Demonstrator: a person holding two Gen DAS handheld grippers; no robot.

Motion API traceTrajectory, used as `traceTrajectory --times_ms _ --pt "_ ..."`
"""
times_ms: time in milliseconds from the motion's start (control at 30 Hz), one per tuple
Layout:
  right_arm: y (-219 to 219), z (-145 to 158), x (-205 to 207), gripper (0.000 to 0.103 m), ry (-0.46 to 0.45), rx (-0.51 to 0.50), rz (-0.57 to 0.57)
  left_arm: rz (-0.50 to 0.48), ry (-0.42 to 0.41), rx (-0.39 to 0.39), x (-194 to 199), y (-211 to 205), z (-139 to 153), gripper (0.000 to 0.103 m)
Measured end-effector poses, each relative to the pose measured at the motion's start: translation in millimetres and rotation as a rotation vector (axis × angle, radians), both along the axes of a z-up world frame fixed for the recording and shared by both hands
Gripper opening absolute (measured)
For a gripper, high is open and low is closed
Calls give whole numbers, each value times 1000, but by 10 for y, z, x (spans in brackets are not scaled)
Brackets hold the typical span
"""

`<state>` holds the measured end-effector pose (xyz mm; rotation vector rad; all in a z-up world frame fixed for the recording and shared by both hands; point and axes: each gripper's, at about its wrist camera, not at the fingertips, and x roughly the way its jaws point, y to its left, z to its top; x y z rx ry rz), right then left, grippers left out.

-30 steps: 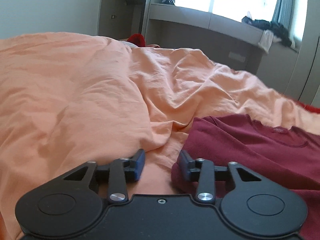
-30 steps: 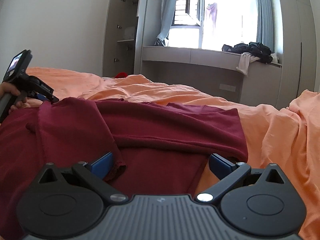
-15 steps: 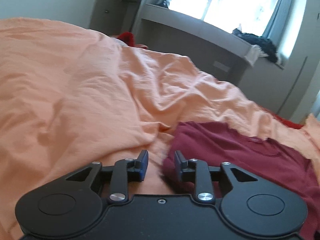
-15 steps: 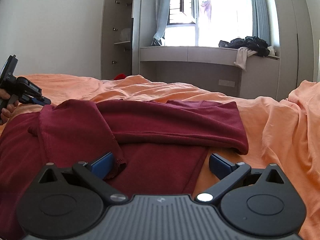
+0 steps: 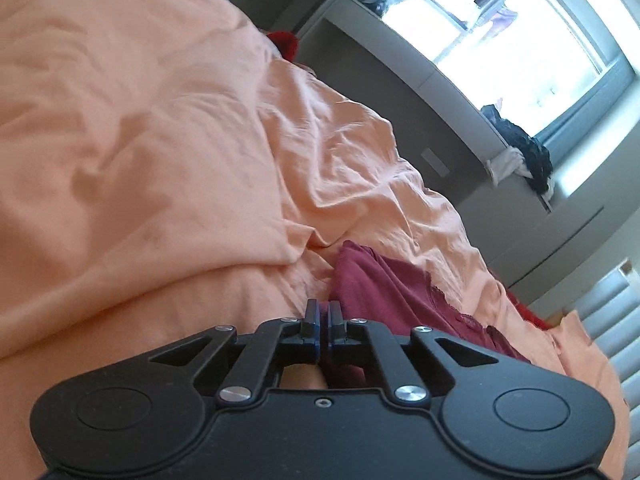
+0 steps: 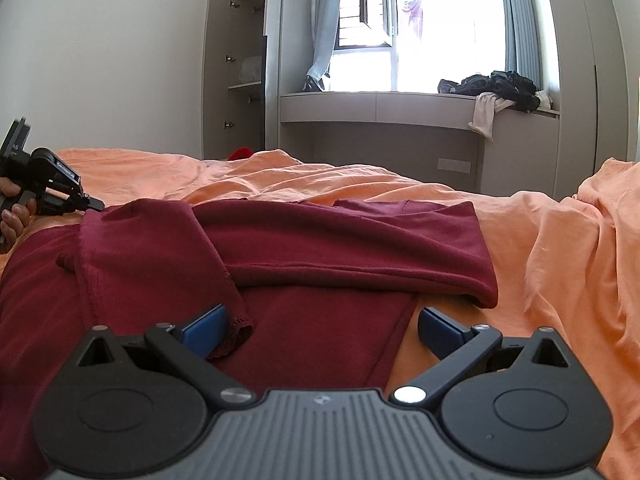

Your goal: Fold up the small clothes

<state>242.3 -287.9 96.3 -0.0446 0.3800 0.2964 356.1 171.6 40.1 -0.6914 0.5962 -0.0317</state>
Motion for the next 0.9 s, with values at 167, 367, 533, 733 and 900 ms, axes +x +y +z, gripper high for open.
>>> traceTrajectory --times_ms 167,367,533,733,900 --pt "-4 1 -9 103 -6 0 -1 -14 30 156 -22 -193 119 7" --pt "-19 55 -183 103 -64 -8 12 12 3 212 -313 -261 338 49" --pt "50 96 -527 103 -165 -76 51 17 -49 286 -711 -412 562 74" --pt "143 36 -1019 103 -200 -142 103 -35 -139 453 -1395 -776 733 101" --pt "237 -91 -1360 103 -176 -242 163 -140 -211 599 -1951 -1143 707 102"
